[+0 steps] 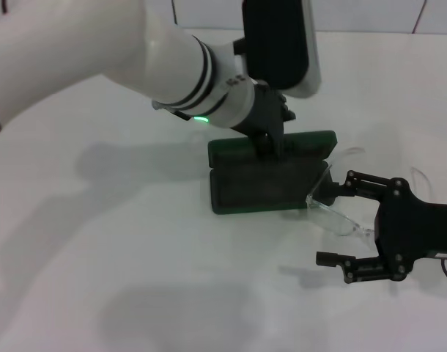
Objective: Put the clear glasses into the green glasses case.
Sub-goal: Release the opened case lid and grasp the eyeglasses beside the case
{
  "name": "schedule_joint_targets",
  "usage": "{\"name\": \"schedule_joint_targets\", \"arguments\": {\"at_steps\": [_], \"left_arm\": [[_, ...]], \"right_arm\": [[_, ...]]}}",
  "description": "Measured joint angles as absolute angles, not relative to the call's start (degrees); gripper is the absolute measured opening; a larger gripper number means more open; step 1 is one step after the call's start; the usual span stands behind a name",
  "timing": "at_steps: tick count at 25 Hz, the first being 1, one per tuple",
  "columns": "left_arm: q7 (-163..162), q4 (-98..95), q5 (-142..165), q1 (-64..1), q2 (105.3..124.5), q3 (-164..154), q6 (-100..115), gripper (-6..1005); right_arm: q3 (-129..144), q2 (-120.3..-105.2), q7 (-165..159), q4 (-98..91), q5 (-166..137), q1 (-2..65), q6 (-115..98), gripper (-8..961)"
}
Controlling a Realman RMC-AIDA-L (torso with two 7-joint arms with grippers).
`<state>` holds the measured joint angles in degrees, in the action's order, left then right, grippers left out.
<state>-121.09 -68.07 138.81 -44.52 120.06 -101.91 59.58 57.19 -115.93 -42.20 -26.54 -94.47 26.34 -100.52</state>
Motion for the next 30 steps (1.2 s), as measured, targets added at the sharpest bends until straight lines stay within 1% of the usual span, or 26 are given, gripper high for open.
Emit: {"name": "schedule_joint_targets", "arguments": {"at_steps": [2,4,8,12,14,17,20,21,22,26,30], "left_arm": [[-120.9,-69.6,137.5,-42.8,120.05,-100.7,58.5,430],[-119.9,-71.2,134.6,-40.5,119.95,-99.8,56.6,430],[-113.0,-74.2,122.4,-33.5,119.84,-96.2,53.2,431],[-97.8,-73.4,101.2,-25.1,119.70,-91.2,53.7,431],[-88.2,-71.0,88.8,-20.7,119.68,-88.7,56.4,432],[-74.4,-64.0,72.3,-15.8,119.78,-85.5,60.9,432],[-66.3,-55.7,61.1,-13.9,119.75,-83.7,63.1,433],[-62.9,-49.3,56.7,-13.8,119.54,-81.3,66.1,433],[-62.9,-49.3,56.7,-13.8,119.54,-81.3,66.1,433],[-60.0,-38.8,55.1,-16.0,119.58,-73.8,73.4,433],[-59.7,-34.7,55.3,-17.3,119.37,-69.7,76.3,434]], "right_arm": [[57.1,-115.92,-42.3,-26.5,-94.4,26.4,-100.1,855],[57.0,-115.92,-42.7,-26.6,-94.4,26.5,-99.6,855],[56.7,-115.85,-47.5,-29.6,-94.3,27.0,-99.3,855],[57.9,-115.68,-63.7,-41.8,-97.3,27.0,-96.8,855],[58.7,-115.57,-75.1,-50.1,-101.0,26.8,-94.7,855],[61.4,-115.47,-92.0,-62.2,-109.0,27.7,-92.2,855],[64.9,-115.33,-107.8,-71.1,-120.3,31.0,-92.2,855],[66.0,-115.31,-112.1,-72.5,-123.8,32.7,-93.0,855],[67.1,-115.31,-116.1,-73.3,-127.6,34.8,-94.1,854],[70.5,-115.49,-124.2,-73.1,-135.0,40.3,-96.9,855],[74.2,-115.53,-126.7,-73.4,-137.8,41.8,-97.3,855]]}}
